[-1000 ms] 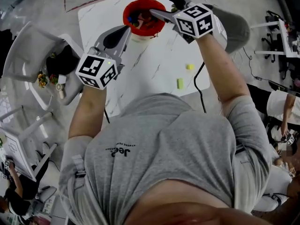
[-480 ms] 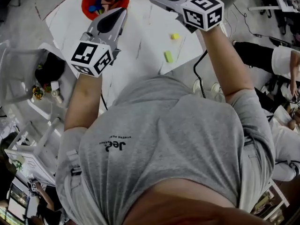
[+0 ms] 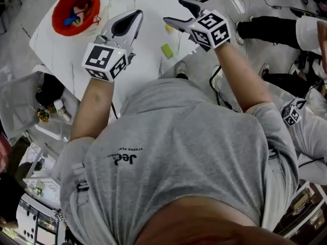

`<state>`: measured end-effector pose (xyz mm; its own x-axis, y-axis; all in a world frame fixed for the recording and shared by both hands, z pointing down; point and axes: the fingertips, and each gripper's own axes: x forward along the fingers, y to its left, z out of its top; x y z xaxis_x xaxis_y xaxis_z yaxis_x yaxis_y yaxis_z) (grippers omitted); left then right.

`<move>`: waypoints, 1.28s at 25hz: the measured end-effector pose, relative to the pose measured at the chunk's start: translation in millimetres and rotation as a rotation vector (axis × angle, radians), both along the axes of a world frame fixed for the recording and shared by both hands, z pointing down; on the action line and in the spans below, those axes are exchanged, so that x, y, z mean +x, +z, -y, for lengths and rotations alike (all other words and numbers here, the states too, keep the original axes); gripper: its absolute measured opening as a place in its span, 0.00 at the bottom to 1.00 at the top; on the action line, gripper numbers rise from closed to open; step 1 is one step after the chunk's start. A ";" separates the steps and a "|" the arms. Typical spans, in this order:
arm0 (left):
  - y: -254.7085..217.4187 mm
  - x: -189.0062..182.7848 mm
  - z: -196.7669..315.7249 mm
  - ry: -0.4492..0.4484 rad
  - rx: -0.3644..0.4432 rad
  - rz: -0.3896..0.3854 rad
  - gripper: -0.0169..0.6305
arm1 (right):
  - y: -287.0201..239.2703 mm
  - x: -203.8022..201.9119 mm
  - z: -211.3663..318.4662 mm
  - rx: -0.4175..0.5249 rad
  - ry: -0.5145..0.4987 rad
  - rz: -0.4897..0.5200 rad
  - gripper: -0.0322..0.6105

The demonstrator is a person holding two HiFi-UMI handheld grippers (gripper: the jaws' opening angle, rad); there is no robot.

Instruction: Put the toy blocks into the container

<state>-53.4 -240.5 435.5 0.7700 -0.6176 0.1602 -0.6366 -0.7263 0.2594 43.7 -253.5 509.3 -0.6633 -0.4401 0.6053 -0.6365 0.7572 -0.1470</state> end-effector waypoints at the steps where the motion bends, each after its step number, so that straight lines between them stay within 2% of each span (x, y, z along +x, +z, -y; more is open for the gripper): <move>1: 4.4 6.6 -0.5 0.004 -0.004 0.004 0.12 | 12.0 5.8 -6.0 -0.018 0.007 -0.011 0.58; 10: 38.3 35.1 -3.1 0.002 -0.048 0.030 0.12 | 106.0 29.5 -30.8 -0.146 0.059 -0.102 0.58; 17: 53.5 31.1 -10.5 -0.005 -0.077 0.043 0.12 | 161.1 24.8 -31.5 -0.187 0.108 -0.217 0.58; 18: 54.3 29.3 -11.0 -0.007 -0.078 0.043 0.12 | 165.1 25.5 -30.7 -0.184 0.118 -0.236 0.40; 19: 54.4 27.0 -11.6 -0.010 -0.079 0.042 0.12 | 165.9 25.3 -30.1 -0.177 0.121 -0.248 0.28; 24: 45.1 9.3 -14.2 -0.030 -0.070 0.026 0.12 | 127.0 6.0 -23.0 -0.106 0.076 -0.195 0.28; 32: -1.9 -43.6 -5.2 -0.106 0.006 -0.014 0.12 | 11.7 -52.9 22.8 0.057 -0.006 -0.084 0.28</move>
<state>-97.0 -235.3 433.6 0.7023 -0.6968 0.1457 -0.7063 -0.6566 0.2647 -9.2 -276.3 521.0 -0.6139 -0.4718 0.6329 -0.6403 0.7665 -0.0498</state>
